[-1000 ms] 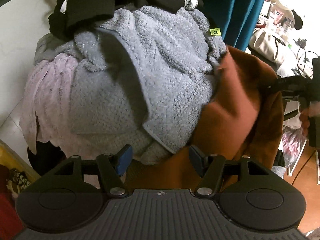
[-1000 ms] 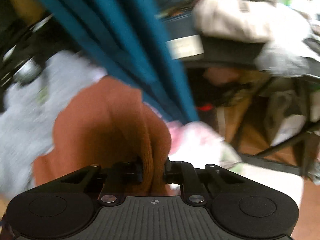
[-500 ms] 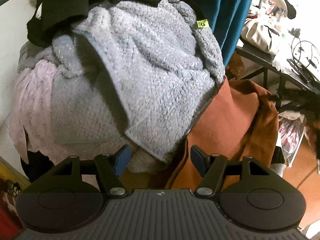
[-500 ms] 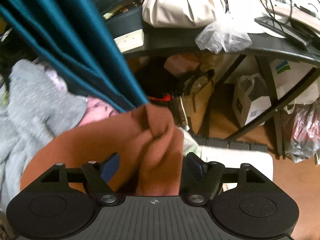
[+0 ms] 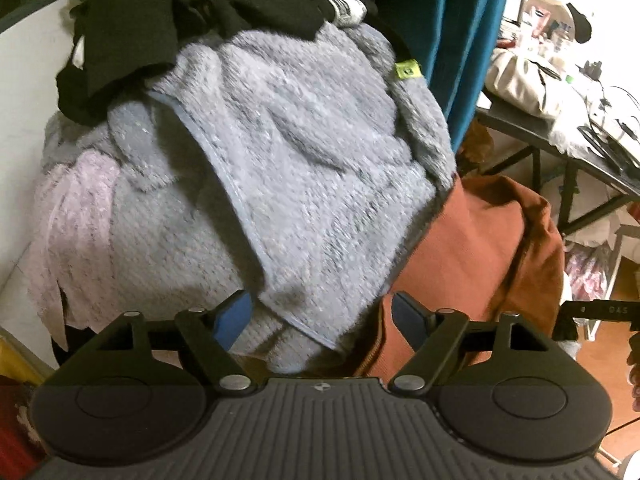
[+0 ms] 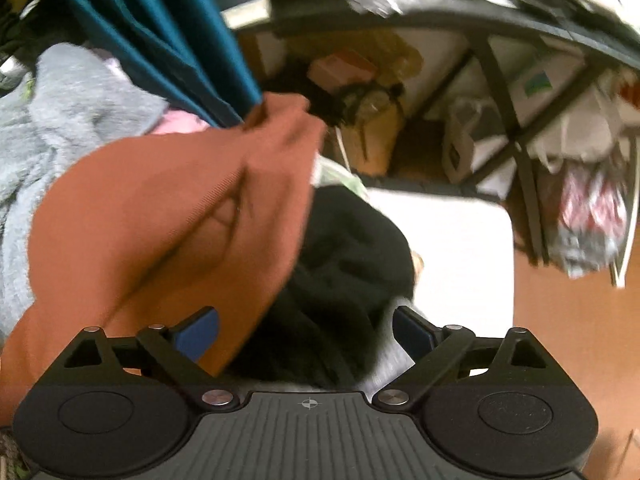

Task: Fold clothes

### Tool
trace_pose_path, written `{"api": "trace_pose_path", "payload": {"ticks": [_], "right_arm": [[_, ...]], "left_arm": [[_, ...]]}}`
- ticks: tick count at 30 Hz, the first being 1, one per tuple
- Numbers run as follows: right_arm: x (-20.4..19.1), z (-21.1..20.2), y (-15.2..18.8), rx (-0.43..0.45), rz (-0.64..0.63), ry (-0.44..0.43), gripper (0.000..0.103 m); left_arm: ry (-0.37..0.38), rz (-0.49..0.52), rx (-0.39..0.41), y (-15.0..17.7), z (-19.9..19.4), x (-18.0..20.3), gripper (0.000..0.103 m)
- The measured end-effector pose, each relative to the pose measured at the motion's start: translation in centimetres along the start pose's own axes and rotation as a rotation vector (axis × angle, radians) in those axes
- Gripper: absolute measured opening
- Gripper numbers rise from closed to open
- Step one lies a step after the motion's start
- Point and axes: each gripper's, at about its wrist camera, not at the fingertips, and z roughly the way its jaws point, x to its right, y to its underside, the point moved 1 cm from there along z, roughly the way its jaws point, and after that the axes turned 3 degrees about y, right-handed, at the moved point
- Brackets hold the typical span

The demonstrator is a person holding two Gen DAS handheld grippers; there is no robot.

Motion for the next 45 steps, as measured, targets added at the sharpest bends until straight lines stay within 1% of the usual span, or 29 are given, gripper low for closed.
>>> {"api": "trace_pose_path", "payload": {"ticks": [2,7,10,11,12,13,16,17,19,20,21,23,25,26,27,28,29,31,33,34,35,36,37,38,39,40,41,45], "right_arm": [[0.8,0.1,0.9,-0.016,0.018,0.008,0.091],[1.9,0.5,2.9,-0.059,0.018,0.013,0.089],[1.7,1.0,3.8,-0.095,0.012,-0.006,0.082],[1.6,1.2,4.1,-0.109,0.008,-0.012,0.078],[1.4,1.3,4.4,-0.124,0.002,-0.015,0.075],[1.4,1.3,4.6,-0.132,0.000,-0.012,0.075],[1.4,1.2,5.2,-0.139,-0.004,0.006,0.075],[1.4,1.1,5.3,-0.136,-0.007,0.011,0.075],[1.7,1.2,5.4,-0.147,-0.015,0.025,0.073],[1.9,1.3,5.4,-0.159,-0.022,0.030,0.067],[2.1,1.3,5.2,-0.169,-0.028,0.033,0.066],[2.4,1.1,5.0,-0.167,-0.041,0.039,0.066],[2.4,1.0,4.9,-0.159,-0.051,0.035,0.067],[2.4,1.2,4.9,-0.163,-0.051,0.028,0.068],[2.4,1.3,4.9,-0.167,-0.051,0.021,0.069],[2.3,1.6,5.0,-0.175,-0.045,0.011,0.070],[2.2,1.8,5.1,-0.184,-0.037,0.001,0.070],[1.7,2.4,5.4,-0.194,-0.033,-0.022,0.071],[1.1,2.9,5.6,-0.197,-0.051,-0.039,0.069],[0.8,3.2,5.7,-0.200,-0.066,-0.045,0.067],[0.5,3.4,5.8,-0.203,-0.084,-0.049,0.060],[0.3,3.5,5.8,-0.208,-0.104,-0.054,0.050],[0.1,3.5,5.9,-0.212,-0.130,-0.064,0.043],[-0.1,3.4,5.9,-0.217,-0.168,-0.075,0.028],[-0.2,3.3,6.0,-0.220,-0.213,-0.081,0.021],[-0.4,3.2,6.2,-0.222,-0.259,-0.085,0.018],[-0.3,3.1,6.3,-0.224,-0.288,-0.093,0.012],[1.2,2.5,6.2,-0.235,-0.271,-0.131,0.011]], "left_arm": [[0.042,0.013,-0.022,0.7,0.2,0.7,0.079],[0.192,0.085,-0.065,2.5,0.6,3.4,0.079],[0.247,0.165,-0.089,3.6,0.9,5.7,0.079],[0.266,0.187,-0.101,4.1,1.1,6.4,0.079],[0.288,0.208,-0.120,4.6,1.5,7.1,0.079],[0.304,0.226,-0.138,5.1,2.0,7.6,0.079],[0.323,0.284,-0.181,6.5,4.2,9.1,0.079],[0.307,0.320,-0.189,7.0,5.0,9.5,0.078],[0.237,0.409,-0.197,8.1,6.9,10.5,0.050],[0.205,0.409,-0.200,8.2,7.6,10.5,0.024],[0.175,0.368,-0.202,7.9,8.0,10.0,0.015],[0.127,0.282,-0.204,7.2,8.7,8.8,0.015],[0.112,0.188,-0.199,6.3,8.9,7.1,0.014],[0.097,0.168,-0.197,6.0,8.9,6.5,0.014],[0.077,0.175,-0.196,5.8,8.9,6.1,0.014],[0.080,0.165,-0.198,5.6,8.7,5.7,0.014],[0.104,0.140,-0.202,5.5,8.5,5.4,0.014],[0.147,0.093,-0.206,5.4,8.0,4.8,0.021],[0.153,0.077,-0.190,5.6,7.1,4.7,0.033],[0.149,0.075,-0.183,5.8,6.6,4.9,0.037],[0.139,0.075,-0.180,6.1,6.2,5.1,0.045],[0.129,0.073,-0.176,6.4,5.8,5.4,0.055],[0.120,0.070,-0.172,6.7,5.4,5.6,0.059],[0.114,0.066,-0.168,6.9,5.1,5.7,0.063],[0.110,0.061,-0.165,7.1,4.8,5.8,0.066],[0.108,0.053,-0.163,7.3,4.5,5.8,0.067],[0.107,0.043,-0.163,7.5,4.3,5.8,0.069],[0.143,0.016,-0.156,7.9,3.7,6.1,0.076]]}}
